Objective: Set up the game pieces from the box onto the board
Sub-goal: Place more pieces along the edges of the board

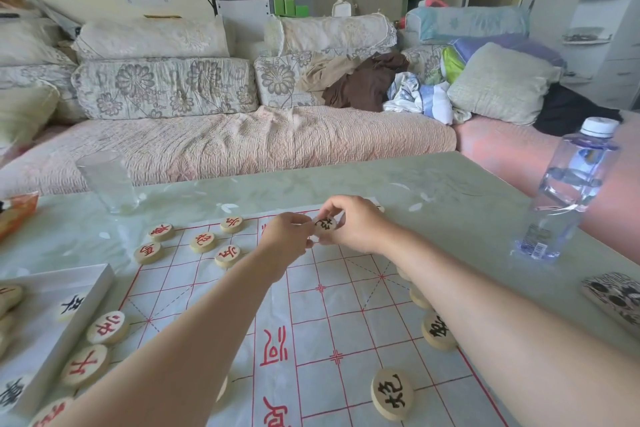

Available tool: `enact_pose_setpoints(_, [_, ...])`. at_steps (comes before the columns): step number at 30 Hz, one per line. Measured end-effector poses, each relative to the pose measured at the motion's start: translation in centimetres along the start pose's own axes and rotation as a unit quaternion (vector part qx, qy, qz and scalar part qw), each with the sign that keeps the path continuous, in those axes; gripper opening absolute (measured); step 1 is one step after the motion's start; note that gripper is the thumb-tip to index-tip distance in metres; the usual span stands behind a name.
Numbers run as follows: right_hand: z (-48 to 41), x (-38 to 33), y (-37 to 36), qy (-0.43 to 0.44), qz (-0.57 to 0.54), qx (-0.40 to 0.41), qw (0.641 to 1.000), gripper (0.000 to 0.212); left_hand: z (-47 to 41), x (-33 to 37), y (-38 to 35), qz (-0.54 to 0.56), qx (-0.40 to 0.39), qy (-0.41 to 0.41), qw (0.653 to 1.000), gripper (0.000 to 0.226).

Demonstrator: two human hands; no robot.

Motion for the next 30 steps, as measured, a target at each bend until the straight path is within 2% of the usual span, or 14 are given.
enact_pose_setpoints(2, [-0.3, 1.5, 0.2, -0.029, 0.037, 0.031, 0.998, 0.027, -0.3, 0.8, 0.2, -0.189, -0.001, -0.070, 0.979, 0.019])
enact_pose_setpoints(4, [-0.5, 2.9, 0.4, -0.059, 0.079, 0.053, 0.994, 0.025, -0.2, 1.1, -0.1, -0.342, -0.025, -0.128, 0.931, 0.028])
enact_pose_setpoints(6, [-0.8, 3.7, 0.2, -0.076, 0.129, 0.063, 0.987, 0.026, -0.1, 0.9, -0.4, -0.423, -0.048, -0.163, 0.890, 0.039])
enact_pose_setpoints(8, [-1.1, 3.8, 0.1, -0.078, 0.162, 0.068, 0.981, 0.027, 0.1, 0.3, -0.5, -0.459, -0.063, -0.173, 0.869, 0.050])
enact_pose_setpoints(13, [-2.5, 2.8, -0.5, -0.066, 0.194, 0.083, 0.975, 0.029, 0.4, -0.9, -0.7, -0.482, -0.089, -0.173, 0.854, 0.054])
enact_pose_setpoints(18, [-3.1, 2.4, -1.9, -0.060, 0.217, 0.045, 0.973, 0.022, 0.6, -0.9, -0.6, -0.478, -0.090, -0.182, 0.854, 0.052])
enact_pose_setpoints(24, [-2.9, 0.9, -1.0, -0.061, 0.214, 0.047, 0.974, 0.013, 1.0, 0.2, 0.3, -0.424, -0.050, -0.211, 0.879, 0.045])
enact_pose_setpoints(30, [-2.0, -4.4, -2.1, 0.012, 0.141, 0.021, 0.990, 0.012, 2.4, 1.1, 4.8, -0.368, 0.009, -0.201, 0.908, 0.030])
Point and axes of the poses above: each hand's wrist, its own z-axis away from the middle knuckle, its own y-axis out of the back of the hand, x = y × z, the point moved 8 cm from there along -z, towards the middle knuckle, and after that the axes turned 11 degrees about z, right-handed, at the moved point
